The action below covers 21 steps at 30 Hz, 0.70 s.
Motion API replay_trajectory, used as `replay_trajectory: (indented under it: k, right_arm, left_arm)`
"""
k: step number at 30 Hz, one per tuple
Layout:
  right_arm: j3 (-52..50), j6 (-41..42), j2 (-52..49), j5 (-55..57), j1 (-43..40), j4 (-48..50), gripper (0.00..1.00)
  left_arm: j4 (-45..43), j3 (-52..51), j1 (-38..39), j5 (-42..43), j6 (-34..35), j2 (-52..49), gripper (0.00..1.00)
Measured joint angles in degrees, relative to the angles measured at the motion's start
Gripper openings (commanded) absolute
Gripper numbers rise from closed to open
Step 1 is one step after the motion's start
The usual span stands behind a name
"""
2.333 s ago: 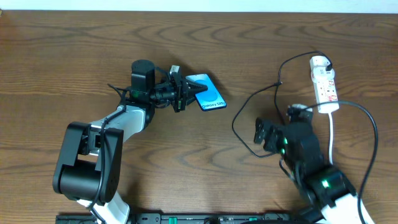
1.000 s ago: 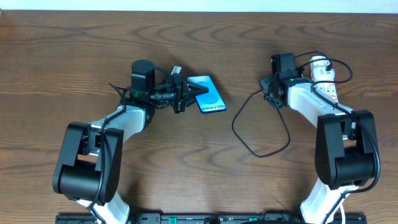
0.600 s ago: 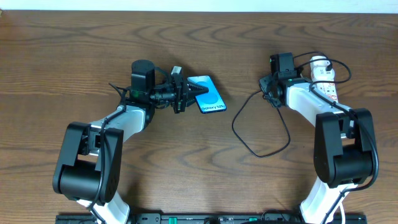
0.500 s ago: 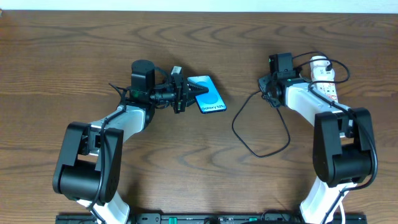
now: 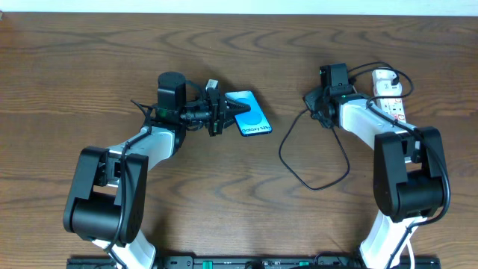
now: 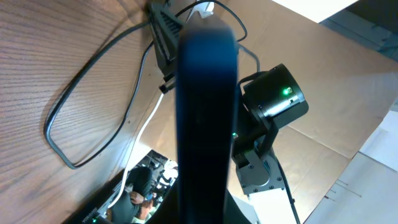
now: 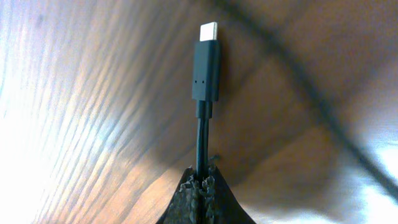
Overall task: Plug charger to phone and switch on socket
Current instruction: 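Grasp the black USB-C cable end with the right gripper, then carry the cable plug toward the phone's bottom port with right gripper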
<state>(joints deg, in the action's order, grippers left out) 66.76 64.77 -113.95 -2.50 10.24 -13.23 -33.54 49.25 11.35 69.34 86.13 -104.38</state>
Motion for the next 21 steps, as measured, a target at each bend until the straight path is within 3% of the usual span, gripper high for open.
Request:
replay_trajectory:
  k: [7,10,16,21]
  right_arm:
    - [-0.52,-14.1,0.85,-12.37,0.0,1.03,0.01]
    - [-0.92,-20.81,4.31,-19.12,-0.33,-2.1,0.01]
    - [-0.94,-38.05,17.31,-29.55,-1.95,-16.31,0.01]
    - [-0.94,-54.66,27.39,-35.26,-2.34,-32.48,0.01]
  left_arm:
    - [-0.2,0.0,-0.26,2.23,-0.02,0.0,0.07]
    - [-4.59,-0.02,-1.11,3.02,-0.85,0.0,0.07]
    - [-12.55,-0.02,-3.52,6.78,-1.57,0.0,0.07]
    - [-13.0,0.11,-4.55,8.7,-3.15,0.0,0.08]
